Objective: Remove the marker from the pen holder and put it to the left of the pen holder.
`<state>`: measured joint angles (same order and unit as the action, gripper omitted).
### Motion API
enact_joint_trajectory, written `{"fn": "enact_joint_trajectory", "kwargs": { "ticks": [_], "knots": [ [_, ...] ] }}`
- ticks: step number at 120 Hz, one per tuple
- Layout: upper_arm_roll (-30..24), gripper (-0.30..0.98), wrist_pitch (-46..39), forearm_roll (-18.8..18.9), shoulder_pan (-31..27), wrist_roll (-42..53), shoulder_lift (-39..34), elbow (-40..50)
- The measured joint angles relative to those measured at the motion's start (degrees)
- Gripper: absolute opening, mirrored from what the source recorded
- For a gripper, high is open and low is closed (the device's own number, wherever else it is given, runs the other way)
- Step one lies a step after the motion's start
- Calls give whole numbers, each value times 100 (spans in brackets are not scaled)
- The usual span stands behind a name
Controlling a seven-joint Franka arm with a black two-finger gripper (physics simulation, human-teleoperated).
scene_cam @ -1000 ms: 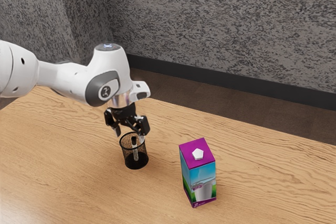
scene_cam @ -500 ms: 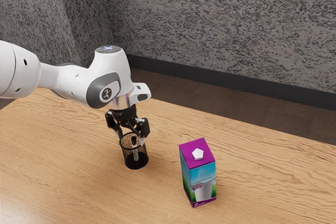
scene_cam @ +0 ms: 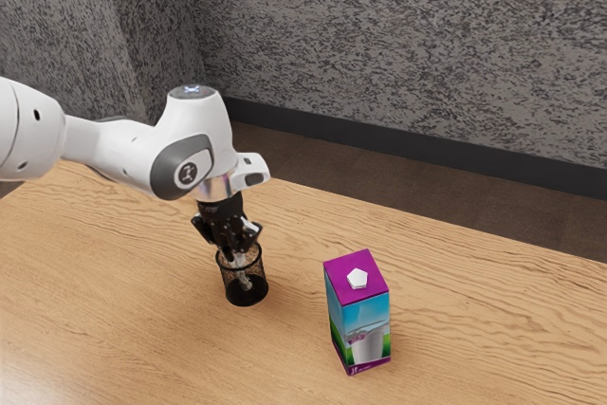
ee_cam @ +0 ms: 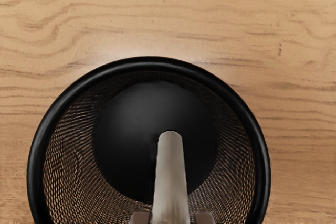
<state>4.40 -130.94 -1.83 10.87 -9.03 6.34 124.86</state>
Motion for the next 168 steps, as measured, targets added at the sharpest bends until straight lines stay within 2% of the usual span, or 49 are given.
{"fn": "enact_joint_trajectory", "kwargs": {
  "ticks": [30, 62, 80, 89, 105, 115, 140, 157, 159, 168],
  "knots": [
    [12, -8, 141, 186, 8, -98, -439, 5],
    [29, -9, 672, 917, -176, -257, -1552, -11],
    [37, -9, 951, 1240, -516, -325, -1679, -6],
    [41, -9, 960, 1447, -594, -338, -1459, -108],
    [125, -9, 743, 1685, -572, -287, -571, -732],
    [273, -9, 396, 1772, -500, -199, -112, -918],
    [343, -9, -610, 2073, -876, 93, 936, -1467],
    [337, -9, -1421, 2343, -1025, 263, 1202, -1474],
    [335, -9, -1504, 2371, -1039, 282, 1215, -1468],
    [304, 8, -1800, 2399, -1069, 414, 1236, -1457]
  ]
}}
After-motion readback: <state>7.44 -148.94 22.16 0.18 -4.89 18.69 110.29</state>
